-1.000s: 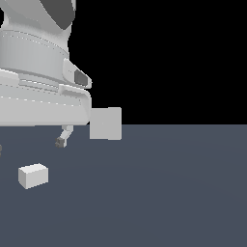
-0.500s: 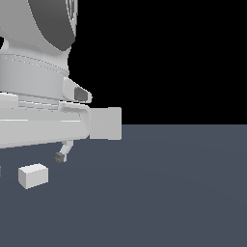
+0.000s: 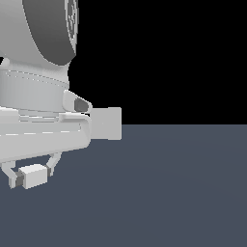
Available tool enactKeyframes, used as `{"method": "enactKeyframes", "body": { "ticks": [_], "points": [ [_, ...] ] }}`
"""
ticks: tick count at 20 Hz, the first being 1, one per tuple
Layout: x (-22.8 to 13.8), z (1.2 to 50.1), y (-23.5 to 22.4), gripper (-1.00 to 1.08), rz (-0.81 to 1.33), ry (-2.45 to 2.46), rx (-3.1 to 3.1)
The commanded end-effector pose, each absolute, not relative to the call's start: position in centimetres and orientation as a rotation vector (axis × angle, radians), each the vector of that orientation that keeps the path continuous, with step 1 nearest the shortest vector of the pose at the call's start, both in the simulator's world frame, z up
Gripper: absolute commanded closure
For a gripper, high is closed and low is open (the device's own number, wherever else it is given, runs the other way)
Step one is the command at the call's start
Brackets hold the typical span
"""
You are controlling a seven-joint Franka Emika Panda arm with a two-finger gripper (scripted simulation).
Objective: Plug the charger into the wall socket.
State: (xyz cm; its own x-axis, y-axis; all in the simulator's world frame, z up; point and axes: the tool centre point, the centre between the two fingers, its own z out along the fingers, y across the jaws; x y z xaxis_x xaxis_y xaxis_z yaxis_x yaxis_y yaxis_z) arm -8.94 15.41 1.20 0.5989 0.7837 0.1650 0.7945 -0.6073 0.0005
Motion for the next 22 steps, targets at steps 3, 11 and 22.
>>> {"method": "enactKeyframes", "body": {
  "ticks": [3, 11, 22],
  "points": [
    [-8.9, 1.2, 15.4, 1.08, -0.229, -1.356, -2.743],
    [-8.8, 1.3, 15.4, 1.08, -0.230, -1.345, -2.750],
    [-6.4, 2.8, 14.9, 1.08, -0.242, -1.110, -2.863]
  ]
}}
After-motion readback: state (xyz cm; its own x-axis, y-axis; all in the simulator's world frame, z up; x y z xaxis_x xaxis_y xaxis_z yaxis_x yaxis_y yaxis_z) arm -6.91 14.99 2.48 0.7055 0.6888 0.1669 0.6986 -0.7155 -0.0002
